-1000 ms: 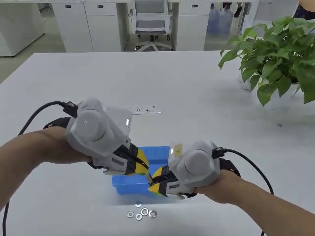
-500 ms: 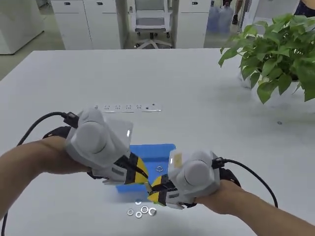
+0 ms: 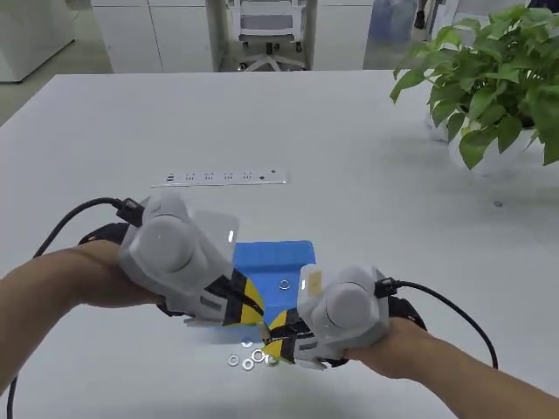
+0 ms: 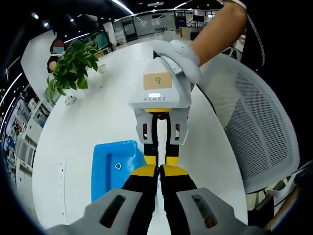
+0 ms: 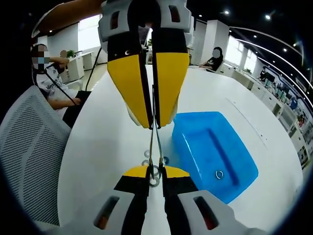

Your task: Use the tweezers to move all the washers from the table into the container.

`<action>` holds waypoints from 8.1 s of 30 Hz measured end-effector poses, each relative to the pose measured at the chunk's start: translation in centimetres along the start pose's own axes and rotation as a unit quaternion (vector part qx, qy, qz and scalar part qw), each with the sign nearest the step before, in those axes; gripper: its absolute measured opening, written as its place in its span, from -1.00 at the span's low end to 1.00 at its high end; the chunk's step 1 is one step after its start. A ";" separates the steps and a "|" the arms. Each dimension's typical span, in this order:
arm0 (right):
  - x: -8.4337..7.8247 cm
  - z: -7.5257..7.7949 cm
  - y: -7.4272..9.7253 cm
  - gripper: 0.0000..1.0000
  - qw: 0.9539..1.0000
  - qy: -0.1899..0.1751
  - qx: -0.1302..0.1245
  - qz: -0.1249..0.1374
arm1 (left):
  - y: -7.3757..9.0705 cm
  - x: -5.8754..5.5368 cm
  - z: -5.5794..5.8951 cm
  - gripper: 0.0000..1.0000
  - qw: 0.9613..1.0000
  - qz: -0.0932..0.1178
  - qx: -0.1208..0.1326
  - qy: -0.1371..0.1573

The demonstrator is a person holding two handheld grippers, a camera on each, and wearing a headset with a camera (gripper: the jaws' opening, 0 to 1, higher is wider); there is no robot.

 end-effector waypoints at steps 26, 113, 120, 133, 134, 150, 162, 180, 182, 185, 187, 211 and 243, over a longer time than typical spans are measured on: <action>-1.3 -1.0 -1.1 -0.76 1.000 -0.024 0.007 -0.002 | -1.6 -0.7 0.7 -0.88 1.000 -0.014 -0.018 -0.001; 1.9 -0.6 2.4 -0.81 1.000 -0.013 0.002 -0.003 | 1.4 1.6 0.0 -0.87 1.000 0.010 -0.020 0.022; 2.4 0.2 3.1 -0.81 1.000 -0.008 0.000 -0.003 | 2.0 2.1 -0.6 -0.87 1.000 0.013 -0.017 0.020; 3.1 2.4 4.1 -0.81 1.000 0.002 -0.013 -0.002 | 2.8 3.4 -2.5 -0.87 1.000 0.016 -0.005 0.008; 3.2 2.5 4.1 -0.81 1.000 0.002 -0.014 -0.001 | 2.8 3.4 -2.7 -0.87 1.000 0.016 -0.003 0.006; 2.9 5.4 3.7 -0.81 1.000 0.004 -0.029 0.008 | 2.6 3.1 -5.2 -0.87 1.000 0.019 0.012 0.000; 1.9 7.0 2.4 -0.81 0.999 -0.003 -0.035 0.009 | 1.4 2.0 -6.8 -0.87 1.000 0.014 0.013 0.000; -0.5 8.7 0.2 -0.80 0.999 -0.026 -0.024 -0.003 | -1.4 0.4 -9.0 -0.87 1.000 0.000 -0.001 0.003; -0.7 8.8 0.0 -0.80 0.999 -0.027 -0.022 -0.005 | -1.7 0.2 -9.1 -0.87 1.000 -0.001 -0.004 0.004; -1.1 8.9 -0.4 -0.80 0.999 -0.030 -0.018 -0.006 | -2.1 -0.1 -9.3 -0.87 1.000 -0.004 -0.007 0.006; -1.2 8.9 -0.6 -0.80 0.999 -0.028 -0.015 -0.009 | -2.3 -0.3 -9.4 -0.87 1.000 -0.006 -0.010 0.006; -1.4 9.0 -0.5 -0.79 1.000 -0.019 -0.019 -0.015 | -2.5 0.0 -9.3 -0.87 1.000 -0.018 -0.010 -0.003; 2.2 6.1 2.2 -0.79 0.999 0.006 -0.048 0.012 | 1.4 2.8 -6.0 -0.87 0.999 -0.015 0.018 -0.024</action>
Point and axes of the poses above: the centre of the closed fingertips' face, and the gripper's own axes: y roughly backward along the fingers, z roughly to its right, x roughly out of its top, the point moved 9 cm from there along y, roughly backward along the fingers, and after that the axes turned 3 degrees about y, right-handed, at the moved point
